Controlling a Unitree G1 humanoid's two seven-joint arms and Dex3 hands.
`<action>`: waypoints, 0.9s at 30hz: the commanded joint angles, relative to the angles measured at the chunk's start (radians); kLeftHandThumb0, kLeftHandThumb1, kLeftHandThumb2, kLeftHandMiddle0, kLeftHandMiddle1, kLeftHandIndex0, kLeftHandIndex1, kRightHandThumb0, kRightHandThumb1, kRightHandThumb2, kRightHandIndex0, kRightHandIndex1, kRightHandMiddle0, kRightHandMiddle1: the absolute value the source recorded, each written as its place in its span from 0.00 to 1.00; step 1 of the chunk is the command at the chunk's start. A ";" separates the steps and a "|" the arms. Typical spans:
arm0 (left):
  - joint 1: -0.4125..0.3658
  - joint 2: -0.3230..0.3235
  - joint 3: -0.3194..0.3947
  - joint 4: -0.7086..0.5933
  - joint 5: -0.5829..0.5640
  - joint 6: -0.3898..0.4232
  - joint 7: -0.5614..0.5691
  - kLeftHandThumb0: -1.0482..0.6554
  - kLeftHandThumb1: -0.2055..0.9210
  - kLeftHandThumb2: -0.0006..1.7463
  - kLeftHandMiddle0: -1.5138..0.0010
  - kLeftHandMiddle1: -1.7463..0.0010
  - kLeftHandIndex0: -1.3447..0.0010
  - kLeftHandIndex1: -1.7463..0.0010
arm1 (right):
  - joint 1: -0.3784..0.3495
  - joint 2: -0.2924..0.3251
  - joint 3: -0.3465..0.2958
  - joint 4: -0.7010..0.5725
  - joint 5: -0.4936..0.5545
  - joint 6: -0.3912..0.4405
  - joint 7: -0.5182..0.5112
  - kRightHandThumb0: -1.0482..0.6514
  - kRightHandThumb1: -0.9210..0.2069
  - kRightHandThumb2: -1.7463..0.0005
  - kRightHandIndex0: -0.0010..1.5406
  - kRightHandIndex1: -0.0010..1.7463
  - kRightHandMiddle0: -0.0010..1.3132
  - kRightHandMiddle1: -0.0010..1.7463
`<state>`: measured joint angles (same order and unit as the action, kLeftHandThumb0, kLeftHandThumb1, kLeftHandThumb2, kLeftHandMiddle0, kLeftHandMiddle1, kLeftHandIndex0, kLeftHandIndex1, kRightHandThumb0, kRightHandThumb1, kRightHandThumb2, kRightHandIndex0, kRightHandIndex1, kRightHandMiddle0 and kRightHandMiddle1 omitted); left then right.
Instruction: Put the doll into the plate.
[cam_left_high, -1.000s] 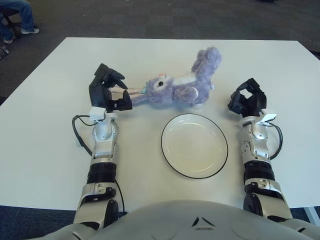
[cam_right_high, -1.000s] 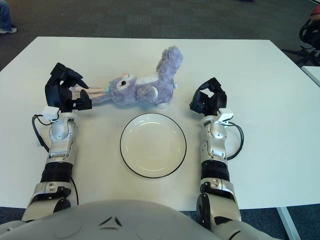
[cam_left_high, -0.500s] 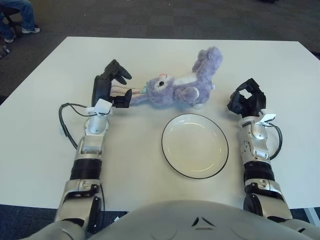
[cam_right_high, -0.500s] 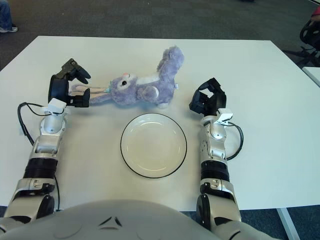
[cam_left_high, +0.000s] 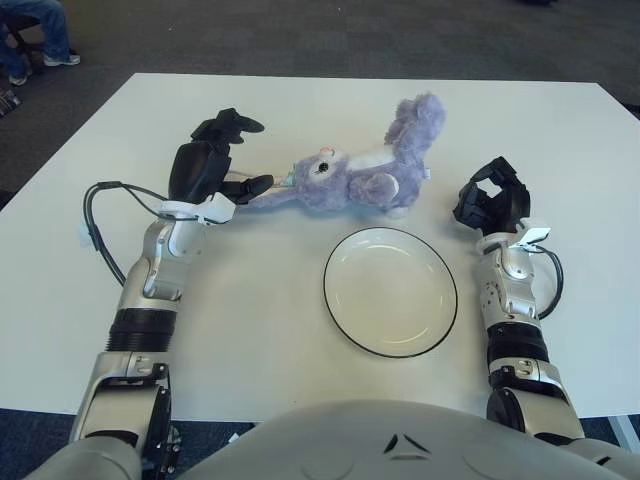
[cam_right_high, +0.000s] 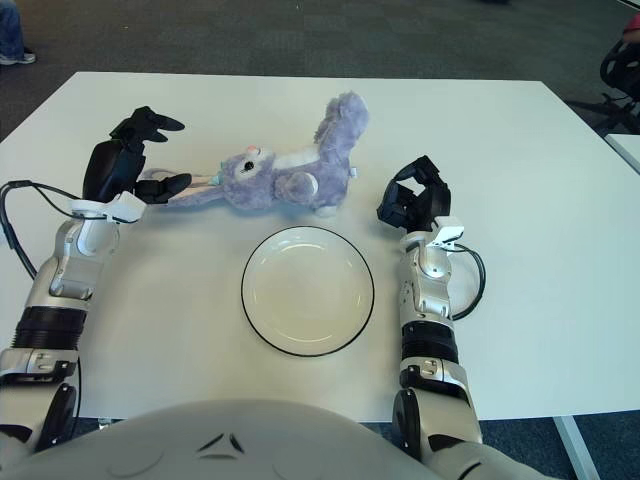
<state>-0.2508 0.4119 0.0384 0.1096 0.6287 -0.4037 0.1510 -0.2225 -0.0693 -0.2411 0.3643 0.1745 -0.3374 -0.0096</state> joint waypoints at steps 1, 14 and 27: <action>-0.027 0.027 -0.014 -0.019 0.015 0.007 0.008 0.01 1.00 0.31 0.86 0.76 1.00 0.68 | 0.019 0.008 0.000 0.006 -0.003 0.009 -0.006 0.33 0.57 0.22 0.83 1.00 0.49 1.00; -0.059 0.080 -0.081 -0.107 0.093 0.120 -0.098 0.00 1.00 0.36 0.91 0.91 1.00 1.00 | 0.013 0.007 0.000 0.017 -0.008 0.005 -0.011 0.33 0.56 0.22 0.83 1.00 0.49 1.00; -0.052 0.081 -0.141 -0.229 0.061 0.195 -0.266 0.00 1.00 0.39 0.92 0.96 1.00 1.00 | 0.000 0.002 -0.001 0.040 -0.007 0.001 -0.006 0.33 0.57 0.22 0.83 1.00 0.49 1.00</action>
<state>-0.2938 0.4836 -0.0827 -0.1051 0.7085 -0.2173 -0.0735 -0.2285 -0.0698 -0.2404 0.3766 0.1700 -0.3365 -0.0167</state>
